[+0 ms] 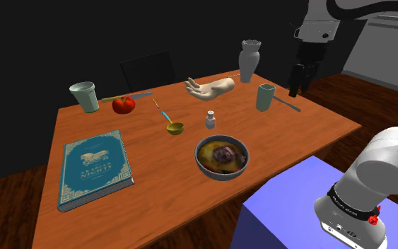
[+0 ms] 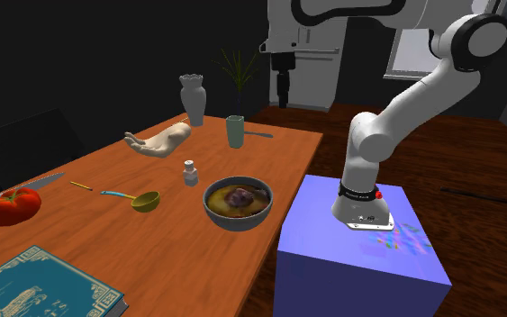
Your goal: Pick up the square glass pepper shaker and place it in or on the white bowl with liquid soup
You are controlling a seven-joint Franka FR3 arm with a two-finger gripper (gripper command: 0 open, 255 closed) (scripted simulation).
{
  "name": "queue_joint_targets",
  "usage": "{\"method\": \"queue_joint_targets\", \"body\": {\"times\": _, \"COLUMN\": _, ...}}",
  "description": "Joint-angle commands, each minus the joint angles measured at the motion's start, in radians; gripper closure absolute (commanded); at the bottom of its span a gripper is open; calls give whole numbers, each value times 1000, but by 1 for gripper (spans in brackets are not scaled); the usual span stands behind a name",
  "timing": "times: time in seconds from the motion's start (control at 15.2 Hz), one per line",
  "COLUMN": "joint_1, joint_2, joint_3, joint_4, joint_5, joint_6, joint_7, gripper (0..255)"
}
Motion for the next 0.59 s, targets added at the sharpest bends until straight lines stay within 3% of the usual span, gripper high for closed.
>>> {"method": "queue_joint_targets", "body": {"times": 0.0, "joint_1": 0, "joint_2": 0, "joint_3": 0, "joint_4": 0, "joint_5": 0, "joint_6": 0, "joint_7": 0, "gripper": 0}}
{"method": "queue_joint_targets", "body": {"times": 0.53, "joint_1": 19, "joint_2": 290, "joint_3": 39, "joint_4": 70, "joint_5": 49, "joint_6": 199, "joint_7": 42, "gripper": 0}}
